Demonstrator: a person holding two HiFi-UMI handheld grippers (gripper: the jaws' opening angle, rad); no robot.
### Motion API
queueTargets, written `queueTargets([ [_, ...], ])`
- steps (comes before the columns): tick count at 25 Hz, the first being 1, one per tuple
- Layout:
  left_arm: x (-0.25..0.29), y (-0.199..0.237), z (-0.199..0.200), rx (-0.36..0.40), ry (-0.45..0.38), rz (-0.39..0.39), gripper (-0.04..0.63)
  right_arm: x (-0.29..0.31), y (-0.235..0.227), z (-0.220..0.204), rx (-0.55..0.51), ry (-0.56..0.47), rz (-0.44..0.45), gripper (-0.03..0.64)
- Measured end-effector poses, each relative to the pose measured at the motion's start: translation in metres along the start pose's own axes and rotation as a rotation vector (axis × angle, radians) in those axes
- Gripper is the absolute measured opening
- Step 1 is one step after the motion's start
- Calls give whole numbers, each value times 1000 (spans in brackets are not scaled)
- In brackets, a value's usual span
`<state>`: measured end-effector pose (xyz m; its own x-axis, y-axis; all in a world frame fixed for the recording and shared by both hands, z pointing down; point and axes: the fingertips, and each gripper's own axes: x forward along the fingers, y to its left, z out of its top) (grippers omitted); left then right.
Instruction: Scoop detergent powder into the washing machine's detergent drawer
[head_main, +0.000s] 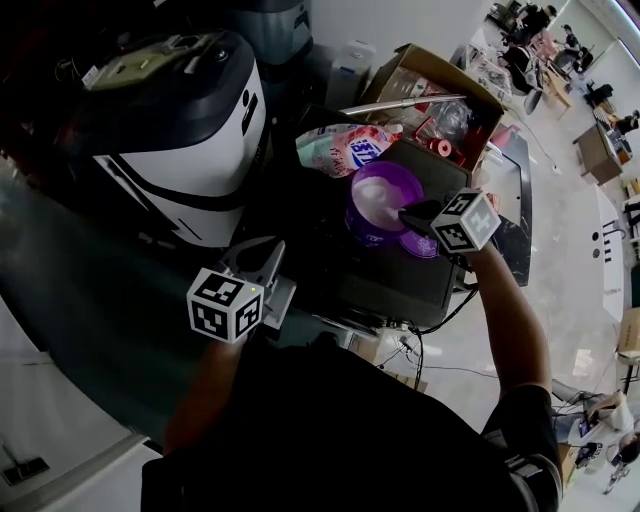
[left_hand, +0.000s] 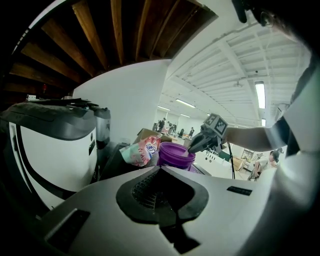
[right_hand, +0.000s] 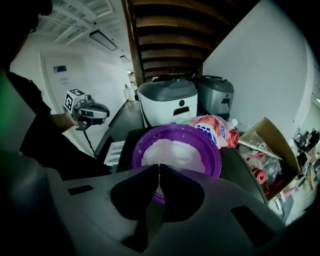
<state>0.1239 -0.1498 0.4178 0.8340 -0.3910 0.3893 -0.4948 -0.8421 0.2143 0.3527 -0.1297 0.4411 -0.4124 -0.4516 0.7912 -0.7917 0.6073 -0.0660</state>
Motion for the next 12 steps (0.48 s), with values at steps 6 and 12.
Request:
queueTargets([
  [6, -4, 8, 1, -4, -11, -19, 8, 6, 3, 4, -38, 78, -36, 29],
  [12, -8, 17, 2, -9, -26, -22, 8, 12, 0, 5, -83, 140, -75, 37],
])
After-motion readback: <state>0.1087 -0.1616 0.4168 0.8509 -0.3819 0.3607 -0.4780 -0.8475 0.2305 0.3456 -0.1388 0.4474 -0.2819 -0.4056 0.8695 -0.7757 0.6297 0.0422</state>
